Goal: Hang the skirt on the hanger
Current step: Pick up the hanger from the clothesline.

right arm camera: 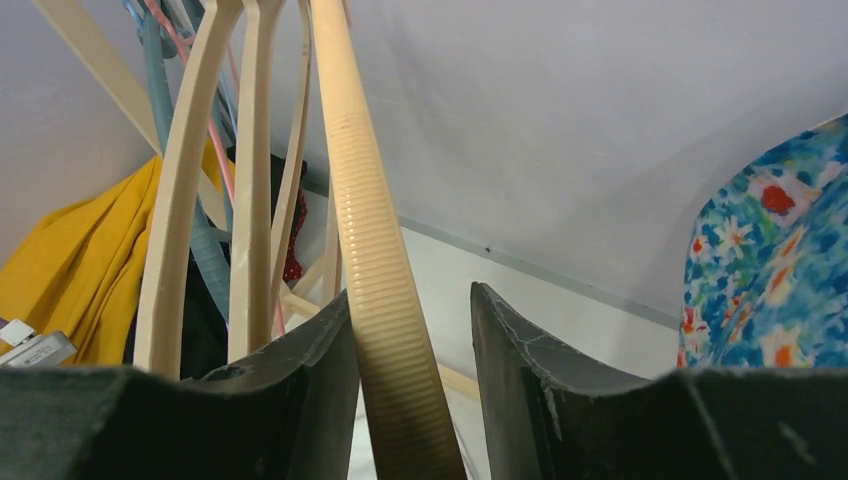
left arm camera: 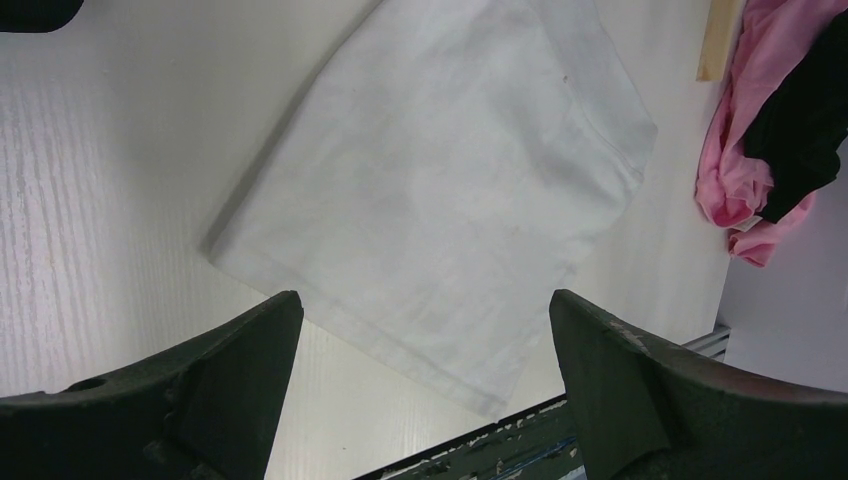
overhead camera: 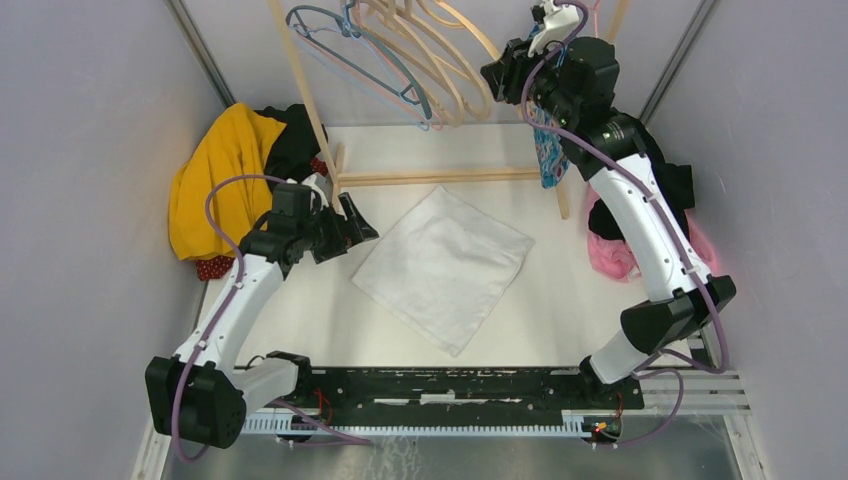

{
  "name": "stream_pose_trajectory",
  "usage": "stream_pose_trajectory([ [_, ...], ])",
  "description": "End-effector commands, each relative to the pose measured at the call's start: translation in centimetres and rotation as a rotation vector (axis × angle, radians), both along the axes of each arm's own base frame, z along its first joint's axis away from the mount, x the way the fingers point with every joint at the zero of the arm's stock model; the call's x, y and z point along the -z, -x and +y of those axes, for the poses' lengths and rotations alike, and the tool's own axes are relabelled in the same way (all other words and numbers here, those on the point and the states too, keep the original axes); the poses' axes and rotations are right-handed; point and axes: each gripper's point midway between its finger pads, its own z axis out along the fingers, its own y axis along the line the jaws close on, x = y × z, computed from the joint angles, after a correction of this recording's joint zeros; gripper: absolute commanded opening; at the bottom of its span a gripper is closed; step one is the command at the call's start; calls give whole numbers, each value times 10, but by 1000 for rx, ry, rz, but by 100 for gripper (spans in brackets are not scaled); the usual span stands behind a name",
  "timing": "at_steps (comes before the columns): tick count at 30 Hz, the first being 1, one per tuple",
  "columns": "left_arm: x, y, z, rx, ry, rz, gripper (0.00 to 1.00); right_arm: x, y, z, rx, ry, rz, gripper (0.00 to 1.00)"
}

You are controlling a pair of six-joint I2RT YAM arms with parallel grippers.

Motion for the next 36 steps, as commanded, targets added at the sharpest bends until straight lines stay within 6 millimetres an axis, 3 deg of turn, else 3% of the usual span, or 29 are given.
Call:
stream_pose_trajectory([
  [1, -20, -8, -5, 52, -2, -69, 100, -29, -4, 4, -22, -39, -81, 50],
  [4, -20, -9, -5, 54, -3, -70, 100, -26, -11, 6, -26, -33, -77, 52],
  [6, -20, -9, -5, 55, -4, -69, 100, -25, -14, 8, -32, -31, -77, 47],
  [14, -19, -11, -5, 55, -10, -63, 99, -29, -21, 9, -30, -25, -97, 2],
  [28, -20, -12, -6, 55, -5, -66, 99, -71, 7, -10, 13, -81, -302, 1],
  [36, -18, -15, -8, 60, 1, -62, 98, -90, 16, -10, -3, -106, -370, 2],
])
